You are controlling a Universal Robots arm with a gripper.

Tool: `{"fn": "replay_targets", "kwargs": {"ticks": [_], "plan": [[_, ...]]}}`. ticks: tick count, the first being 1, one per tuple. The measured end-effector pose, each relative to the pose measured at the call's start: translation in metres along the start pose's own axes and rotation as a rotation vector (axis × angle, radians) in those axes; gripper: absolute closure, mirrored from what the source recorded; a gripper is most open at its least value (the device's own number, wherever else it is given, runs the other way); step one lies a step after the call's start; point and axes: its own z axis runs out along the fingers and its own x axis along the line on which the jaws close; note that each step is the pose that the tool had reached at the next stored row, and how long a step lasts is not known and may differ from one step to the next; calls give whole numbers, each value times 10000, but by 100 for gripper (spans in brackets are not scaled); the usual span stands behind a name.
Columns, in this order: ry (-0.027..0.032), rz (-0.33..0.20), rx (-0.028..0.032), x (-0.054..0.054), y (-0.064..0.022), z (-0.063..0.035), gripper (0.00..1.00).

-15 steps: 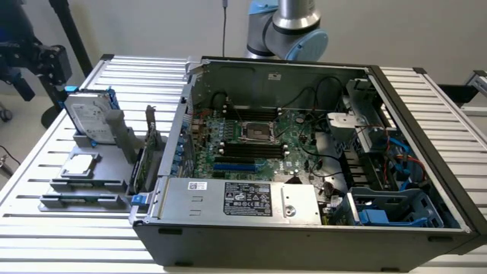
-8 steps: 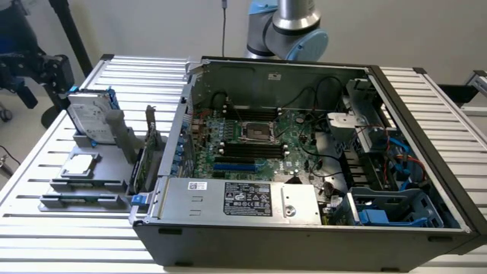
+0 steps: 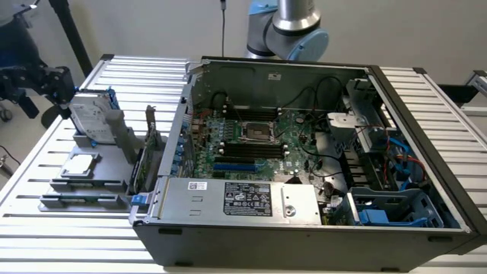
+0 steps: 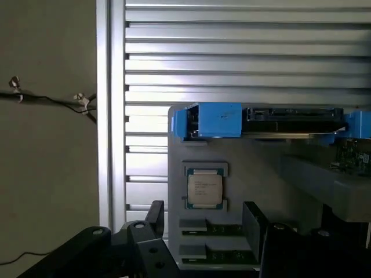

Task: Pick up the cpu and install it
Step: 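Pick up the cpu and move it towards the insertion slot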

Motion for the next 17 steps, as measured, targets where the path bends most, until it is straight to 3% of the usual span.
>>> {"fn": "replay_targets", "kwargs": {"ticks": [17], "plan": [[1, -3, 0, -122, -166, 307, 35]]}}
